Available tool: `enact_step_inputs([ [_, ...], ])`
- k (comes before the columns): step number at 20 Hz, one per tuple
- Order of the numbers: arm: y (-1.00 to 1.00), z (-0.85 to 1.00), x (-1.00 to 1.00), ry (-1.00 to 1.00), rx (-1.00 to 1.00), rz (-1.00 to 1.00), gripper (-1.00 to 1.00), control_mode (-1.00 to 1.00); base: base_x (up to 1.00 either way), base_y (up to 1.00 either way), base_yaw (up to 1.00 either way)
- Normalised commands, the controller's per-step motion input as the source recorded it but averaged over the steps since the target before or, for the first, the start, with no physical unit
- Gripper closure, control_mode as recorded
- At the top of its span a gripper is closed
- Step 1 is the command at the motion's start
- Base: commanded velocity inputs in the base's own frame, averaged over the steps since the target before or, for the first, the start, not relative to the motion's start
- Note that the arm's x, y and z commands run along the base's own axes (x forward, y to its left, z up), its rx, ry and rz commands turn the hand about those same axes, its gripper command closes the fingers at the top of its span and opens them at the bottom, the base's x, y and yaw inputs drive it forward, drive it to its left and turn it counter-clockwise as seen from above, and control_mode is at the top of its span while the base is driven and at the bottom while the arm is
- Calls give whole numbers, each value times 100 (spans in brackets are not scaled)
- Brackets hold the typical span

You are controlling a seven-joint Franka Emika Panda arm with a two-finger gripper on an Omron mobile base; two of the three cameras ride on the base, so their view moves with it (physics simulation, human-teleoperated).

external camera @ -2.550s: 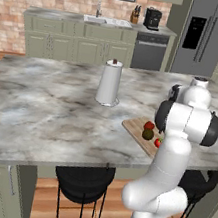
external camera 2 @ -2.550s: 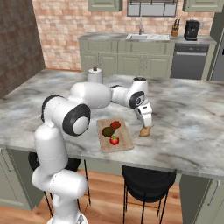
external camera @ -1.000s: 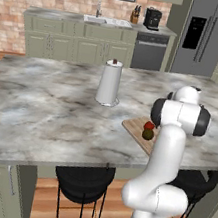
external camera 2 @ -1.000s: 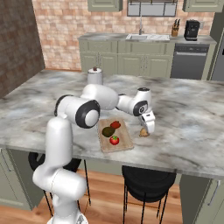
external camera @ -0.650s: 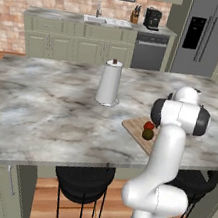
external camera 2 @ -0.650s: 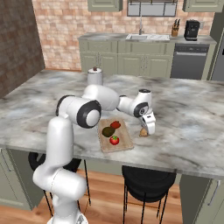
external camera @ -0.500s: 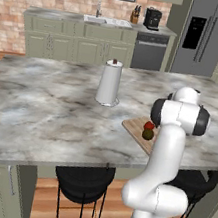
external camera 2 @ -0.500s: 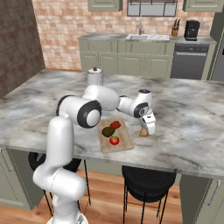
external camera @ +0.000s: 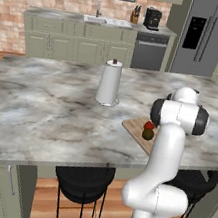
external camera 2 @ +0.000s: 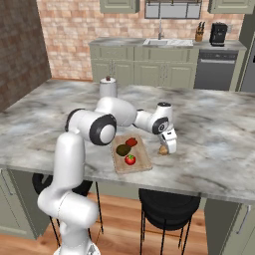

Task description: Place the avocado, onion, tomato, and bell pepper on the cutting board.

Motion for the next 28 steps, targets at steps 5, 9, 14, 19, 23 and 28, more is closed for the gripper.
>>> enact_step_inputs([
  [5,0,-14,0,0,0,0,-100,-100,0,0,0],
  [9,0,-15,0,0,0,0,-100,-100,0,0,0],
  [14,1,-14,0,0,0,0,-100,-100,0,0,0],
  [19,1,-15,0,-1,0,0,-100,-100,0,0,0],
  [23,0,-12,0,-2,0,0,-100,-100,0,0,0],
  [28,0,-9,0,-2,0,0,-100,-100,0,0,0],
])
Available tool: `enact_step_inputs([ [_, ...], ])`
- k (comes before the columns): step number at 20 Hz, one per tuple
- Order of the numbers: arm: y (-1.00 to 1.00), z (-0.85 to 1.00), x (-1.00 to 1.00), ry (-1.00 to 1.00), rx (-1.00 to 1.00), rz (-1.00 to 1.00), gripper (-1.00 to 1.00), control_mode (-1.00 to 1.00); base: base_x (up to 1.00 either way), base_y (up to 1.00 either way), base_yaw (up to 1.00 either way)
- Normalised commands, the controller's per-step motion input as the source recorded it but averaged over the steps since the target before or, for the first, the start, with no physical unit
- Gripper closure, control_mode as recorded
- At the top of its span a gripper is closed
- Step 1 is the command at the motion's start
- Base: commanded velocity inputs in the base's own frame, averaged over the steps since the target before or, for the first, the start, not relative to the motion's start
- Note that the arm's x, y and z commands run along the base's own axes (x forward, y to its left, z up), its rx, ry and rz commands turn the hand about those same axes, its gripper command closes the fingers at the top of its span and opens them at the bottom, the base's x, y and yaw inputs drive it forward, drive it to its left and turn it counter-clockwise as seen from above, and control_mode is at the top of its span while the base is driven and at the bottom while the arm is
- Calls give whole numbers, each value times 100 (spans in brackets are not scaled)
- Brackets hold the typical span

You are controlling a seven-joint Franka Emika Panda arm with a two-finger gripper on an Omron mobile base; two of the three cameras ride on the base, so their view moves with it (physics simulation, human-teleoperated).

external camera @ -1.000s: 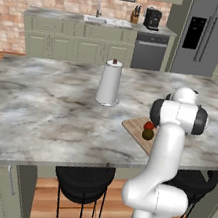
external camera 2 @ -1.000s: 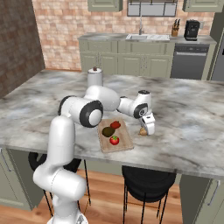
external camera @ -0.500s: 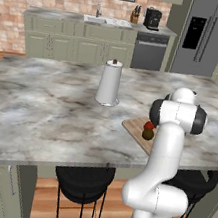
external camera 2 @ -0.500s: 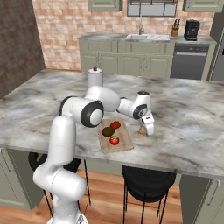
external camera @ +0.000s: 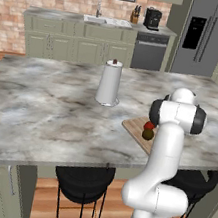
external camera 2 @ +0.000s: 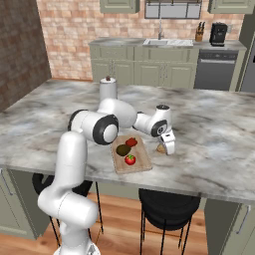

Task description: Place the avocado, onion, tomato, and bell pepper on the cutting board.

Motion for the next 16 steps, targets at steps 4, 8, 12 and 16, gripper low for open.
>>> enact_step_inputs([
  [4,0,-6,0,-3,0,0,100,-100,0,0,0],
  [8,8,-2,5,0,0,-1,100,-100,0,0,0],
  [12,0,0,0,0,0,-1,100,-100,0,0,0],
  [16,0,6,0,-5,0,0,100,-100,0,0,0],
])
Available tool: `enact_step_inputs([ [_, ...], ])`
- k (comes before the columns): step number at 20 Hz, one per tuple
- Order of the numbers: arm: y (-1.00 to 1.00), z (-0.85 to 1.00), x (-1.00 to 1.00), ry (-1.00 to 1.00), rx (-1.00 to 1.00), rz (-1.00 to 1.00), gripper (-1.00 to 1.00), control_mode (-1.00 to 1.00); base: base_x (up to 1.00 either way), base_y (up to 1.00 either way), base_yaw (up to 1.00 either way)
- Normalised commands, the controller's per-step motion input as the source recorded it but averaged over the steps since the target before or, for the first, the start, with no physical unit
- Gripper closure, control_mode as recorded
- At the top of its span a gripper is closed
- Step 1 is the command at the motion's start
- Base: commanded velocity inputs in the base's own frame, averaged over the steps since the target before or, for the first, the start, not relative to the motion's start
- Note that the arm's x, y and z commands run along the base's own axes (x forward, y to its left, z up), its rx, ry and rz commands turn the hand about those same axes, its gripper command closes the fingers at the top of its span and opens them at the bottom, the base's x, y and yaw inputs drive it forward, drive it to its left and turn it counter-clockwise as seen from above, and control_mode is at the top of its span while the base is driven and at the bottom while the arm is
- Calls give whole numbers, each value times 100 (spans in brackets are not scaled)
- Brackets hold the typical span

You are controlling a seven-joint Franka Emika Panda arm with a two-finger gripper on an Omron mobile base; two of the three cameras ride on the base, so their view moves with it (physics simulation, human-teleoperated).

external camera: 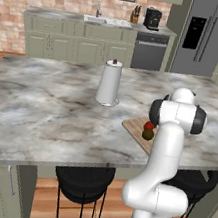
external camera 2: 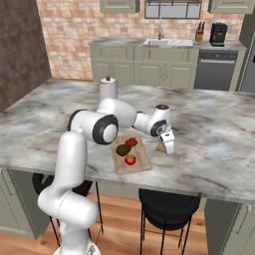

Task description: Place the avocado, onion, tomato, and bell pepper on the cutting board.

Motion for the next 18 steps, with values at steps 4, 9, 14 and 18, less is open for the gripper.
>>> enact_step_inputs([
  [4,0,55,-19,-12,0,0,100,-100,0,0,0],
  [9,0,94,-37,-12,0,-1,100,-100,0,0,0],
  [14,2,88,-47,-10,0,-1,100,-100,0,0,0],
  [18,16,86,-50,-6,0,-2,100,-100,0,0,0],
])
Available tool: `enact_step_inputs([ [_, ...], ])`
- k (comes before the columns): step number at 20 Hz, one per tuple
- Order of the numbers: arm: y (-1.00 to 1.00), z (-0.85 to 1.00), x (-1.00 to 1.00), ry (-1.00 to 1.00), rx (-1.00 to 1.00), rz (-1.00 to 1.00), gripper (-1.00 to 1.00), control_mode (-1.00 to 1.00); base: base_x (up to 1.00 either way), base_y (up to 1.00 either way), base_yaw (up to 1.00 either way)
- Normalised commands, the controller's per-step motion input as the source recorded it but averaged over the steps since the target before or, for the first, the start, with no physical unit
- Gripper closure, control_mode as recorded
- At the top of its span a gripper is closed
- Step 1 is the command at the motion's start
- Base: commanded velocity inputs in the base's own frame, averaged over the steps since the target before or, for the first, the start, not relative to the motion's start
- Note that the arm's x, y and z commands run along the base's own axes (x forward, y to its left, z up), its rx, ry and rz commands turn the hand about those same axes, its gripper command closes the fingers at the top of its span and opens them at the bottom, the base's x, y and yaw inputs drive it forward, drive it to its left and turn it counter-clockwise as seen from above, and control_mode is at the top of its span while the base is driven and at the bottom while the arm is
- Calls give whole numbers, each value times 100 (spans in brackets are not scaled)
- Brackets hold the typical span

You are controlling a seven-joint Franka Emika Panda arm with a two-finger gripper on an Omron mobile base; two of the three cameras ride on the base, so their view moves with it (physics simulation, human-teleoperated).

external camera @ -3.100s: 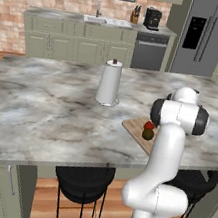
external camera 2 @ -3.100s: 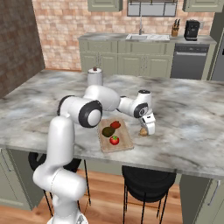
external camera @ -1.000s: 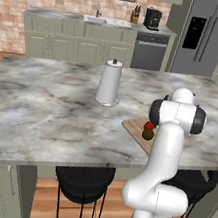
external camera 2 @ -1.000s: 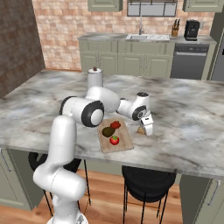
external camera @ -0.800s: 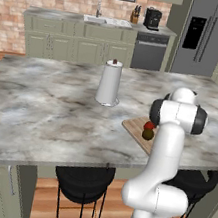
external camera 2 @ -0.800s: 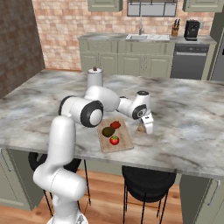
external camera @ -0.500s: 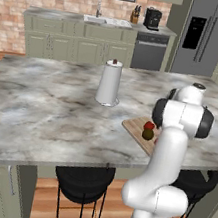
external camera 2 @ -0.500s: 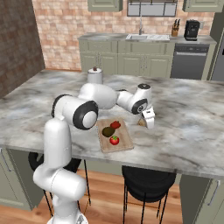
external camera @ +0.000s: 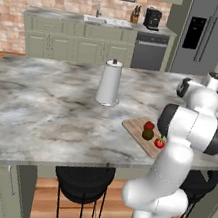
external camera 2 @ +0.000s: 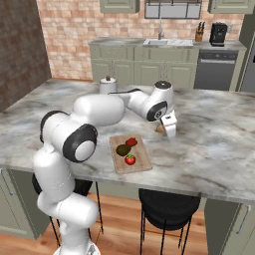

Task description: Place the avocado, onion, tomato, and bell pepper on the cutting board.

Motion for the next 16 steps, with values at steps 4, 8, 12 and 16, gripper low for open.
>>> enact_step_inputs([
  [4,35,65,-57,-6,0,-3,100,-100,0,0,0],
  [8,44,51,-53,-5,0,-2,100,-100,0,0,0],
  [12,56,28,-59,-5,0,-4,100,-100,0,0,0],
  [16,56,14,-62,-5,-1,-6,100,-100,0,0,0],
])
